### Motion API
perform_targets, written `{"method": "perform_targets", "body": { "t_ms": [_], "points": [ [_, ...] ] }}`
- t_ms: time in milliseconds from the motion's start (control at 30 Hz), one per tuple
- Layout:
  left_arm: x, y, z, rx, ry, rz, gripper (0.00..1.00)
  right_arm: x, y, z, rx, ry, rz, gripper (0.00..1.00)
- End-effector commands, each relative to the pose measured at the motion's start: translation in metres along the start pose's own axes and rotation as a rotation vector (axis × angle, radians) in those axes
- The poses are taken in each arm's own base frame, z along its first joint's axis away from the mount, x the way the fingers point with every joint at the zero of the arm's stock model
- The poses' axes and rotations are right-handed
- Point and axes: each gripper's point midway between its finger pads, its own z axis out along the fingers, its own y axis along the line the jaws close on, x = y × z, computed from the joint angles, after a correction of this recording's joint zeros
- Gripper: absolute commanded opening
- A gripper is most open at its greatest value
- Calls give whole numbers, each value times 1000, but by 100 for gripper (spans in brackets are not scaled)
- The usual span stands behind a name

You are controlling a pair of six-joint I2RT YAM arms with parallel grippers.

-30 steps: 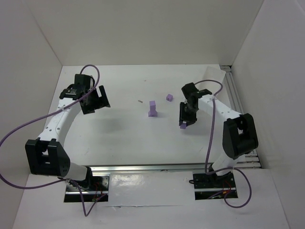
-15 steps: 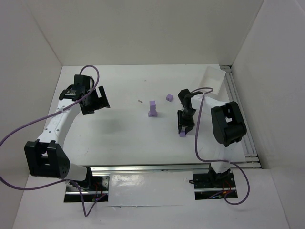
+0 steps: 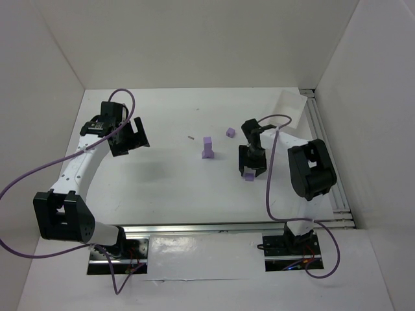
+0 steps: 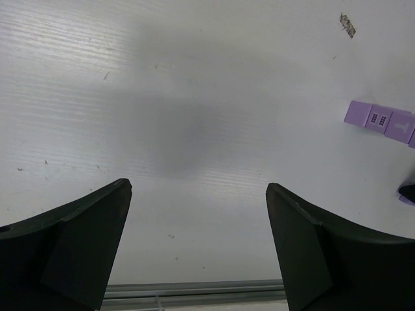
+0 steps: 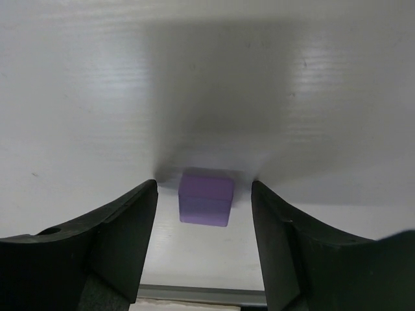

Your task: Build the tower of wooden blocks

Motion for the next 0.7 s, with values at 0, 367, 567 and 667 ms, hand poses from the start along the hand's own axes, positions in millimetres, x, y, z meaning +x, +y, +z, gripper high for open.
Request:
{"method": "perform_targets", "body": {
  "t_ms": [0, 367, 567, 667],
  "points": [
    [-5, -4, -8, 27, -22, 16, 98, -11, 5, -13, -14, -142, 5, 65],
    [-2, -5, -9, 36, -18, 16, 98, 2, 9, -8, 9, -203, 40, 53],
    [-2, -5, -9, 36, -18, 16, 98, 0, 6, -3, 25, -212, 42, 46],
    [-2, -5, -9, 36, -18, 16, 98, -3, 9, -5, 30, -218, 43, 39]
  ]
}}
